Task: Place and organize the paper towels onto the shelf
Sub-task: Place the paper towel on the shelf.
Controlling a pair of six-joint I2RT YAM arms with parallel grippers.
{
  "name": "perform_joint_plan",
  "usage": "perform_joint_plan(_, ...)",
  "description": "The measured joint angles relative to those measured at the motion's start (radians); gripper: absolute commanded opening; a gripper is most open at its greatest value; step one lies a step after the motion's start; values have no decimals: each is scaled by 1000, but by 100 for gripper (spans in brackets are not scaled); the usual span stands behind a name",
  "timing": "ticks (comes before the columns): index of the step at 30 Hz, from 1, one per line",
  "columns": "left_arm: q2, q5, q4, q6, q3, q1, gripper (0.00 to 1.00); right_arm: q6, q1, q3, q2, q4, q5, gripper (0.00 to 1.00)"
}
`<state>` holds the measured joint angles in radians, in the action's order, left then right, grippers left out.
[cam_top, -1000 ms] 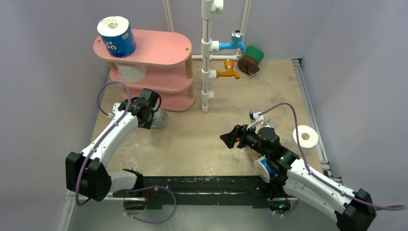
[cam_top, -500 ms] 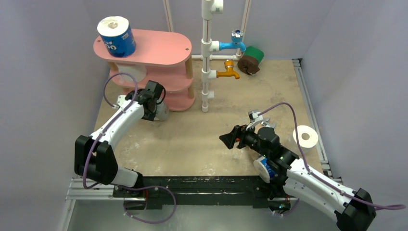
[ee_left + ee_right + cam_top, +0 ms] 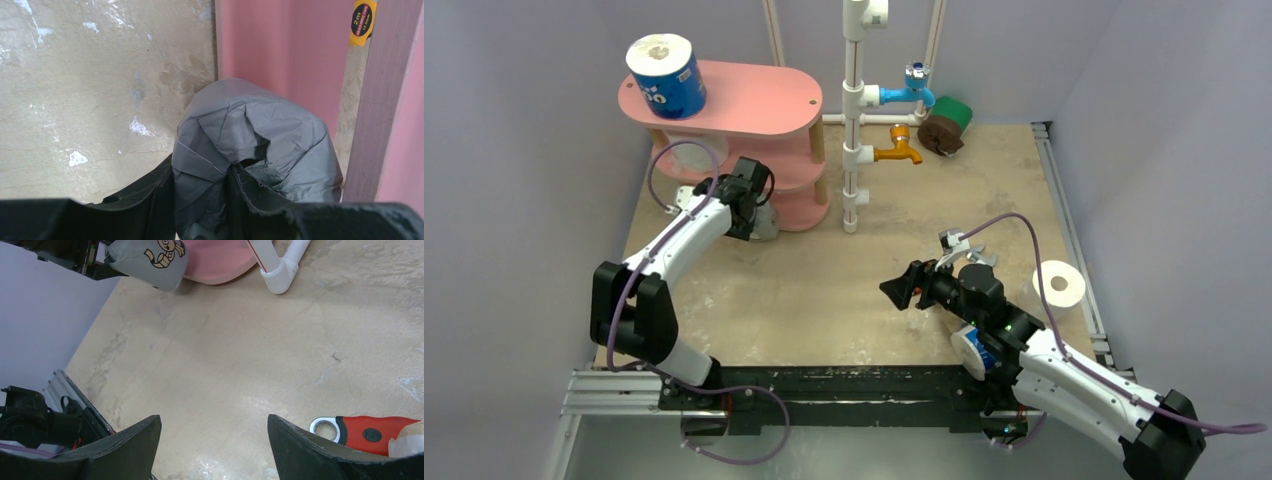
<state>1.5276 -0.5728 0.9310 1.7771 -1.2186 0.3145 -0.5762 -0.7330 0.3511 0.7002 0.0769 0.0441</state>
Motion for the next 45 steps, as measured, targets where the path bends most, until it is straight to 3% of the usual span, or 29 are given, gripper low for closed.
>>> perform_joint_plan(17, 66, 3, -85, -34, -6, 0, 10, 0, 0, 0, 14, 6, 0, 79)
perform_joint_plan(36, 71, 31, -151, -121, -8, 0, 48, 0, 0, 0, 27, 13, 4, 78)
perform_joint_plan(45, 48, 66, -193, -138, 3, 0, 57, 0, 0, 0, 27, 14, 8, 79)
